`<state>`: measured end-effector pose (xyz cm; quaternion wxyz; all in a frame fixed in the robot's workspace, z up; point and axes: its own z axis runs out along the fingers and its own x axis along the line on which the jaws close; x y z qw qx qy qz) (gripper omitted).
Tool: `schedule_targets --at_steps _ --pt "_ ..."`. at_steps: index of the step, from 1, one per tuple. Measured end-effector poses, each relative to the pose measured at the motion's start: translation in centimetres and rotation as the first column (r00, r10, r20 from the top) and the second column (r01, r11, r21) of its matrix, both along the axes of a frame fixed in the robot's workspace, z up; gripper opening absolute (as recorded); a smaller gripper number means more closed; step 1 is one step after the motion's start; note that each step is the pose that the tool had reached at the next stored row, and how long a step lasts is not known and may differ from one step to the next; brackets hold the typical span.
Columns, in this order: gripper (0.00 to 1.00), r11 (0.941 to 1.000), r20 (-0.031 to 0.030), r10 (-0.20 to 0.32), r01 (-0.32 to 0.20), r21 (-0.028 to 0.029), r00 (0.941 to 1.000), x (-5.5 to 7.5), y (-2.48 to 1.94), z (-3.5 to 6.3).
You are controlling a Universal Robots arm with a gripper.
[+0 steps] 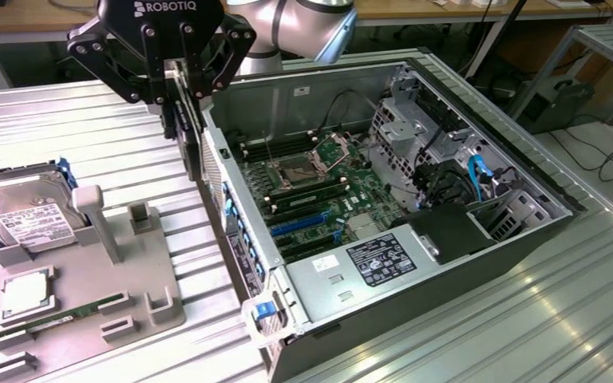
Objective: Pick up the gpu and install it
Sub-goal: 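Pick up the gpu and move the gpu toward the slot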
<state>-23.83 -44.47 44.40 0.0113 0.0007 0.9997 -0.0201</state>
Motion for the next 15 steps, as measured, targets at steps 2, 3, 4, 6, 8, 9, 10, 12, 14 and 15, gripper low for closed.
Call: schedule_targets --at_steps 2,3,4,6,8,9,10,12,14,15 --pt "0.28 1.0000 0.0000 0.000 0.000 0.0000 1.0000 0.3 0.00 0.00" --pt "0.28 1.0000 0.0000 0.000 0.000 0.0000 1.0000 0.4 0.00 0.00" --pt "0.28 1.0000 0.0000 0.000 0.000 0.0000 1.0000 0.6 0.00 0.00" --pt "0.28 1.0000 -0.0001 0.000 0.000 -0.0001 1.0000 0.8 0.00 0.00" --pt "0.28 1.0000 0.0000 0.000 0.000 0.0000 1.0000 1.0 0.00 0.00" --pt "0.28 1.0000 0.0000 0.000 0.000 0.0000 1.0000 1.1 0.00 0.00" --pt "0.28 1.0000 0.0000 0.000 0.000 0.0000 1.0000 1.2 0.00 0.00" --pt "0.28 1.0000 -0.0001 0.000 0.000 0.0000 1.0000 1.4 0.00 0.00" --pt "0.28 1.0000 0.0000 0.000 0.000 0.0000 1.0000 1.6 0.00 0.00" --pt "0.28 1.0000 0.0000 0.000 0.000 0.0000 1.0000 1.7 0.00 0.00"
